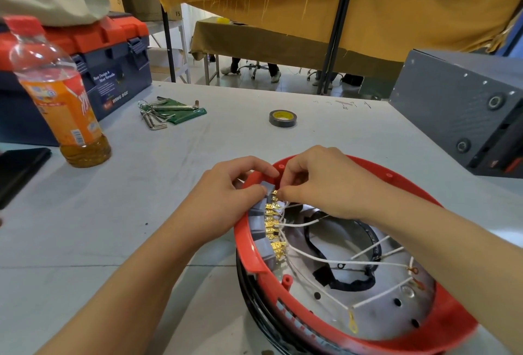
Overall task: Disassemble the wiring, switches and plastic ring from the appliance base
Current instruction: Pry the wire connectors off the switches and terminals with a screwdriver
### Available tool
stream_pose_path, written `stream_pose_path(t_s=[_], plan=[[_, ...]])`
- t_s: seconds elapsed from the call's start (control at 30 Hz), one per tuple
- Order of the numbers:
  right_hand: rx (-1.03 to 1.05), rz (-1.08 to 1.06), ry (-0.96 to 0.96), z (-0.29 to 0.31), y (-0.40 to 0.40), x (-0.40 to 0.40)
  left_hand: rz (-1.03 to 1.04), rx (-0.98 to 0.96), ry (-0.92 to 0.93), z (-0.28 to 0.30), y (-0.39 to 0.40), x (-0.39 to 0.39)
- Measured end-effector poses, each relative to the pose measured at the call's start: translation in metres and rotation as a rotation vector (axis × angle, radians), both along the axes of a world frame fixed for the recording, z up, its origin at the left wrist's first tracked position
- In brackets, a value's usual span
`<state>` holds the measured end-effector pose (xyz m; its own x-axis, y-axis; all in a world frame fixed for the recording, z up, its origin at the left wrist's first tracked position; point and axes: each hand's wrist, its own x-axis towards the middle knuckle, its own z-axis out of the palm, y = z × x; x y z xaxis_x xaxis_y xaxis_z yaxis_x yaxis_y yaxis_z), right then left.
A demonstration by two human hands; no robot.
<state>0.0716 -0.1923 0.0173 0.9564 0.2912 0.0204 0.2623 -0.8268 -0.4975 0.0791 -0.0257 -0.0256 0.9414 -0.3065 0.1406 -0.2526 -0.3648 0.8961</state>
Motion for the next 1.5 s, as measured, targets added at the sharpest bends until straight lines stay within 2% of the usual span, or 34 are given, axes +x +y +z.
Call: stream_pose_path(t_s=[0.13, 0.33, 0.53, 0.6, 0.7, 0.8, 1.0, 1.1, 1.17, 1.27, 1.3, 1.37, 1.43, 1.5], plan=[[-0.023, 0.009, -0.001, 0.003, -0.006, -0.002, 0.008, -0.008, -0.003, 0.002, 0.0, 0.001], [-0.027, -0.06, -0.109, 0.012, -0.033, -0.023, 0.042, 0.034, 0.026, 0.008, -0.001, -0.004], [0.239, -0.399, -0.255, 0.004, -0.115, -0.061, 0.091, 0.014, 0.103, 0.013, -0.004, -0.009], [0.295, -0.518, -0.206, -0.008, -0.141, -0.072, 0.107, -0.01, 0.147, 0.014, -0.006, -0.01], [0.175, -0.616, -0.044, -0.028, -0.167, -0.081, 0.143, -0.077, 0.198, 0.015, -0.009, -0.016], [-0.034, -0.682, 0.008, -0.046, -0.182, -0.083, 0.159, -0.138, 0.23, 0.014, -0.012, -0.021], [-0.115, -0.757, 0.102, -0.054, -0.178, -0.077, 0.168, -0.18, 0.252, 0.014, -0.013, -0.025], [-0.122, -0.774, 0.076, -0.051, -0.173, -0.076, 0.174, -0.183, 0.25, 0.013, -0.013, -0.024], [-0.002, -0.763, 0.022, -0.046, -0.173, -0.078, 0.172, -0.181, 0.254, 0.012, -0.013, -0.023], [0.556, -0.702, 0.004, -0.03, -0.169, -0.085, 0.163, -0.169, 0.241, 0.012, -0.012, -0.021], [0.712, -0.656, -0.006, -0.021, -0.167, -0.088, 0.18, -0.126, 0.193, 0.013, -0.012, -0.021], [0.901, -0.532, 0.003, -0.004, -0.161, -0.091, 0.241, 0.062, -0.049, 0.019, -0.014, -0.021], [1.015, -0.387, 0.09, 0.01, -0.148, -0.091, 0.21, 0.208, -0.382, 0.032, -0.02, -0.028], [1.035, -0.244, 0.2, 0.019, -0.131, -0.088, 0.078, 0.28, -0.645, 0.05, -0.032, -0.038]])
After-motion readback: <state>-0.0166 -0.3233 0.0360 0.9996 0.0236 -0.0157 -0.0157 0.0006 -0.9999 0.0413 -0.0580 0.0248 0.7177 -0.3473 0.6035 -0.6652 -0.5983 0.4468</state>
